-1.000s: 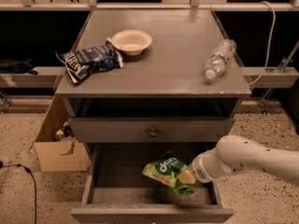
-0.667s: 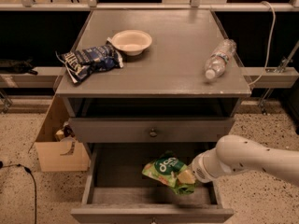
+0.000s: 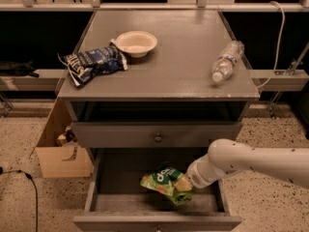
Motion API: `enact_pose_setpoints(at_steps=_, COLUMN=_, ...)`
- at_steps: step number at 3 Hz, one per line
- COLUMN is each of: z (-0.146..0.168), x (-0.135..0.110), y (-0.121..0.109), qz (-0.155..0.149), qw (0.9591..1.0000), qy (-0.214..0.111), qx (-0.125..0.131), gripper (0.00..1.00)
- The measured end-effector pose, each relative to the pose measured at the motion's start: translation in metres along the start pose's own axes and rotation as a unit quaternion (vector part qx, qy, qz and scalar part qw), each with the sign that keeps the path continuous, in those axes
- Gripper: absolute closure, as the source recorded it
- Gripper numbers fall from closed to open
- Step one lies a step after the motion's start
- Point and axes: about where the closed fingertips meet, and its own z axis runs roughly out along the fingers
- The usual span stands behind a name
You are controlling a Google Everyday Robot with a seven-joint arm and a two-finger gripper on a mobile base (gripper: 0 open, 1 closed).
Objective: Place green rice chip bag into middle drawer
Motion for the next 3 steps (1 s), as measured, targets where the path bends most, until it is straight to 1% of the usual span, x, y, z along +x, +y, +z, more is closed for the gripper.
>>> enact_pose_setpoints(at_steps=1, z=0.0532, x=-0.0147, y=-0.0174, qz=0.005, qw=0.9998, qy=0.010, qx=-0.017, gripper=1.00)
enact_pose_setpoints(at_steps=2, z=0.0532, x=-0.0147, y=-0.0174, qz=0.005, qw=0.9998, qy=0.010, qx=-0.017, gripper=1.00)
enact_pose_setpoints(at_steps=3, z=0.0532, x=-0.0147, y=-0.0174, qz=0.005, qw=0.9998, qy=0.010, qx=-0.017, gripper=0.82)
